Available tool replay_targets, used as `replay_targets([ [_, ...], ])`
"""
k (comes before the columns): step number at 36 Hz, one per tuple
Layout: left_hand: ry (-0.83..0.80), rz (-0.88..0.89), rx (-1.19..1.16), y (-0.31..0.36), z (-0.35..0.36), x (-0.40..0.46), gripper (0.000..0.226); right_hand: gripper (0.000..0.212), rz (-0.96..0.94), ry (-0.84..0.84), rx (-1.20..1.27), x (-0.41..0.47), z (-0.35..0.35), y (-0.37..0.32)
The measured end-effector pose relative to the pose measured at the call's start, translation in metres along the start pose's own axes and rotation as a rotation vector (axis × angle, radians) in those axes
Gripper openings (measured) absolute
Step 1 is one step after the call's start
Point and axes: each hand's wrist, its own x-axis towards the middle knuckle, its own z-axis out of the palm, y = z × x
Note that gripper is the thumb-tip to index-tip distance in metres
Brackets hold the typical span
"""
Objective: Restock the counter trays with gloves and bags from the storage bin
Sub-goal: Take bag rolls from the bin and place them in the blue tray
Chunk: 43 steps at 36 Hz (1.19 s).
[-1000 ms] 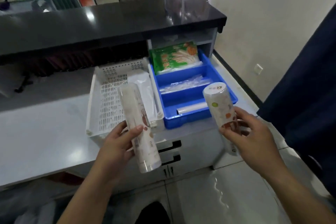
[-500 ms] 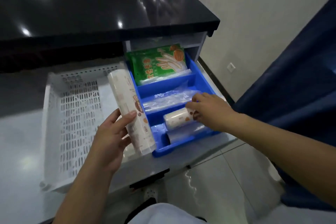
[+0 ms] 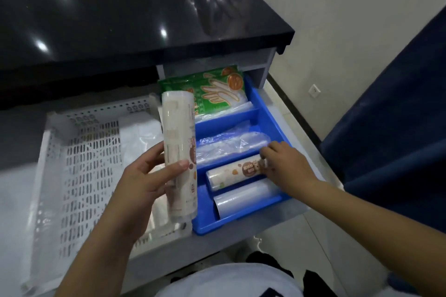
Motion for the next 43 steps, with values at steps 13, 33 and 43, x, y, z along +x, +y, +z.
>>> replay_targets([
  [13, 0.087, 0.179, 0.780, 0.007, 0.078, 0.006, 0.059, 0.039, -0.095, -0.247, 0.142, -0.023, -0.015, 0.005],
  [33, -0.019, 0.201, 1.333, -0.036, 0.167, 0.029, 0.051, 0.045, -0.107, -0.009, 0.591, -0.078, -0.015, 0.098],
  [43, 0.070, 0.187, 1.263, -0.053, 0.174, 0.024, 0.058, 0.068, -0.330, -0.109, 0.275, -0.063, -0.003, 0.087],
])
